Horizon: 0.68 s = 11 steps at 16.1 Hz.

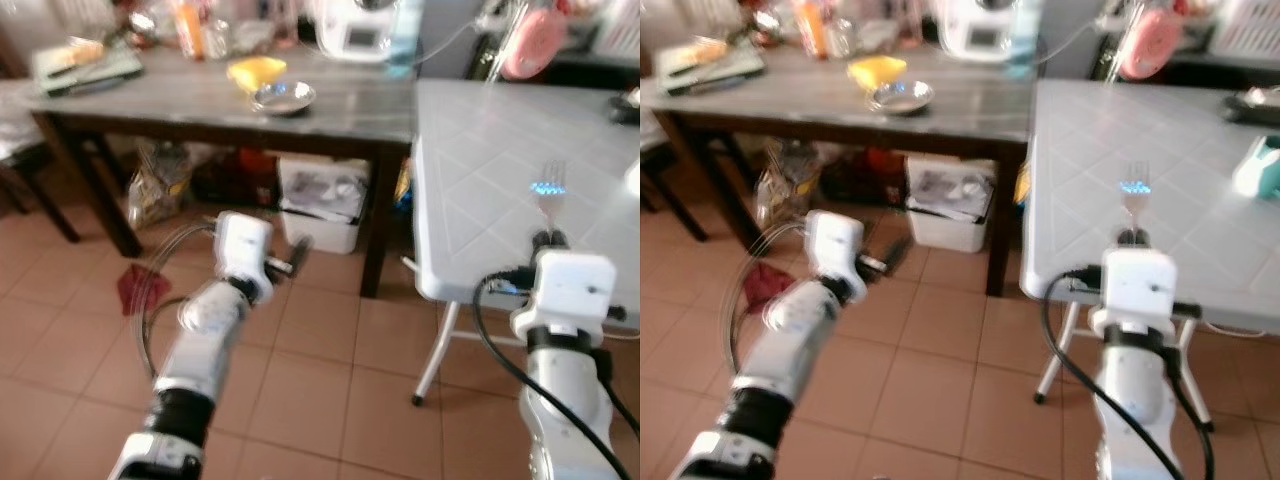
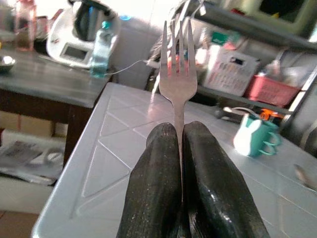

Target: Setting the table

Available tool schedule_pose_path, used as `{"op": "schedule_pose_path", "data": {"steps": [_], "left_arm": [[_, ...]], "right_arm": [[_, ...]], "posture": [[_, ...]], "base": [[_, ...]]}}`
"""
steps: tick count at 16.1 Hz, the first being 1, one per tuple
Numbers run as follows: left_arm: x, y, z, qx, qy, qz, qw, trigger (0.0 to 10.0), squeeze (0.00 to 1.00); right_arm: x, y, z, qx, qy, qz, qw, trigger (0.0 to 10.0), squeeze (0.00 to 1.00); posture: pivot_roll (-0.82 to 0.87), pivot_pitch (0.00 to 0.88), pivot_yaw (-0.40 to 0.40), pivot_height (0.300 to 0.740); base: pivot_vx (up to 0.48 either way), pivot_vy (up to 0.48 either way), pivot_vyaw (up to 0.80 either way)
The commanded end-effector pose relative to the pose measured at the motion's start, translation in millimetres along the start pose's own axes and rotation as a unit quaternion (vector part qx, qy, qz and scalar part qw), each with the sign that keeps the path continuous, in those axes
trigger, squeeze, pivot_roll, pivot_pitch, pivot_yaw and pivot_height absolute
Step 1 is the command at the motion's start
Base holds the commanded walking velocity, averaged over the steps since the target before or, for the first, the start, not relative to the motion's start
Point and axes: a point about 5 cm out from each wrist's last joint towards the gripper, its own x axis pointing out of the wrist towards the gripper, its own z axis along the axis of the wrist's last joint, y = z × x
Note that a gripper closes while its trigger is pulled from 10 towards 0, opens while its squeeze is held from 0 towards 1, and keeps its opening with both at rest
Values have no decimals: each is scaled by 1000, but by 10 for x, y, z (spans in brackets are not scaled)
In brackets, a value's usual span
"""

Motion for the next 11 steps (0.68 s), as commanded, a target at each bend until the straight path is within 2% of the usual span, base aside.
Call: {"op": "schedule_pose_path", "data": {"steps": [1, 6, 11], "left_arm": [[-12, 68, 37, 13, -3, 4, 1000, 10000, 0], [-1, 68, 27, 12, 2, 1, 1000, 10000, 0], [-11, 59, 71, 5, -13, -13, 1000, 10000, 0]], "right_arm": [[0, -6, 62, 2, -14, 0, 1000, 10000, 0], [3, -8, 53, -2, -12, -1, 1000, 10000, 0], [20, 3, 51, -3, -15, -1, 1000, 10000, 0]], "posture": [[15, 87, -20, 740], [18, 84, -19, 740], [26, 76, -20, 740]], "base": [[0, 480, 0], [0, 448, 0], [0, 0, 0]]}}
